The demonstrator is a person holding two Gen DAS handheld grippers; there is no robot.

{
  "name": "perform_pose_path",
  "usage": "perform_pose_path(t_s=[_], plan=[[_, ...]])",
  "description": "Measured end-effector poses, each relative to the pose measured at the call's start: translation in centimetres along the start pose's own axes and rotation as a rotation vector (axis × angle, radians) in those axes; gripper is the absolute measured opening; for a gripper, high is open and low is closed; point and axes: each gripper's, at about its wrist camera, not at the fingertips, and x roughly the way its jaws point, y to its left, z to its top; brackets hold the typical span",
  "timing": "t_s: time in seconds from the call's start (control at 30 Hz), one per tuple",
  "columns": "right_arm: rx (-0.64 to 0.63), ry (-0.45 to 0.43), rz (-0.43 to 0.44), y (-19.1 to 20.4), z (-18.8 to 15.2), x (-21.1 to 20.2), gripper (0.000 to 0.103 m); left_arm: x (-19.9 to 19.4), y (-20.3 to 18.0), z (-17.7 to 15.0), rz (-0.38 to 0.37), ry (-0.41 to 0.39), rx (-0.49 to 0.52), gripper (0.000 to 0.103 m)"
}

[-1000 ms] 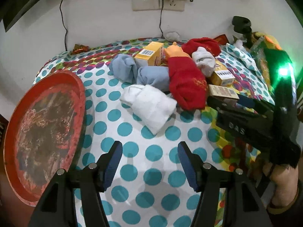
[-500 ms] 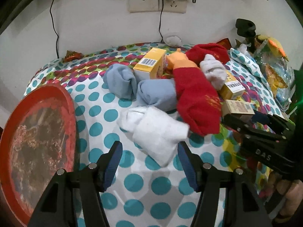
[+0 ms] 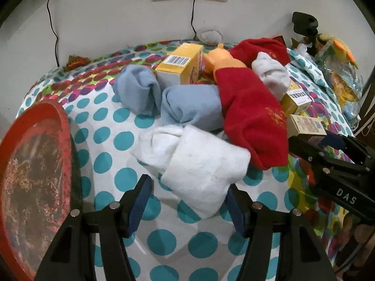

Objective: Organize objects
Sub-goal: 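Carry the white sock onto the red tray and open the left gripper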

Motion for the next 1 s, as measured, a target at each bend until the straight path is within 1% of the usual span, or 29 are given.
perform_pose_path(t_s=[0.03,0.07,0.1,0.13,0.2,0.27,0.4,0.53,0.6,0.67,0.77,1.0], plan=[[0.0,0.0,0.0,0.0,0.0,0.0,0.065,0.0,-0.1,0.0,0.0,-0.002,0.006,0.062],[-0.001,0.0,0.0,0.0,0.0,0.0,0.065,-0.1,-0.2,-0.1,-0.001,-0.006,0.012,0.057],[-0.001,0.0,0.0,0.0,0.0,0.0,0.064,-0.1,-0.2,-0.1,-0.02,-0.005,0.019,0.044],[-0.001,0.0,-0.001,0.0,0.0,0.0,0.064,-0.2,-0.4,0.0,-0.031,-0.005,0.023,0.041],[-0.005,0.002,-0.006,0.0,0.0,0.0,0.064,-0.4,-0.7,0.0,-0.007,-0.011,0.037,0.034],[-0.008,0.003,-0.011,0.1,0.0,0.1,0.064,-0.7,-0.8,-0.1,-0.004,-0.01,0.044,0.033],[-0.011,0.004,-0.015,0.1,0.0,0.1,0.065,-1.5,-0.7,-0.3,-0.023,-0.019,0.034,0.033],[-0.012,0.005,-0.016,0.2,0.0,0.1,0.064,-2.3,-0.3,-0.3,-0.008,-0.026,0.026,0.033],[-0.014,0.006,-0.019,0.2,0.0,0.1,0.064,-2.7,0.0,-0.4,-0.015,-0.028,0.016,0.033],[-0.015,0.006,-0.021,0.2,0.1,0.1,0.064,-3.1,0.3,-0.5,-0.004,-0.031,0.013,0.033],[-0.015,0.007,-0.021,0.3,0.1,0.1,0.064,-3.7,0.8,-0.6,0.032,-0.038,0.022,0.033],[-0.022,0.01,-0.03,0.3,0.1,0.1,0.064,-5.2,2.8,-0.8,0.054,-0.057,-0.015,0.033]])
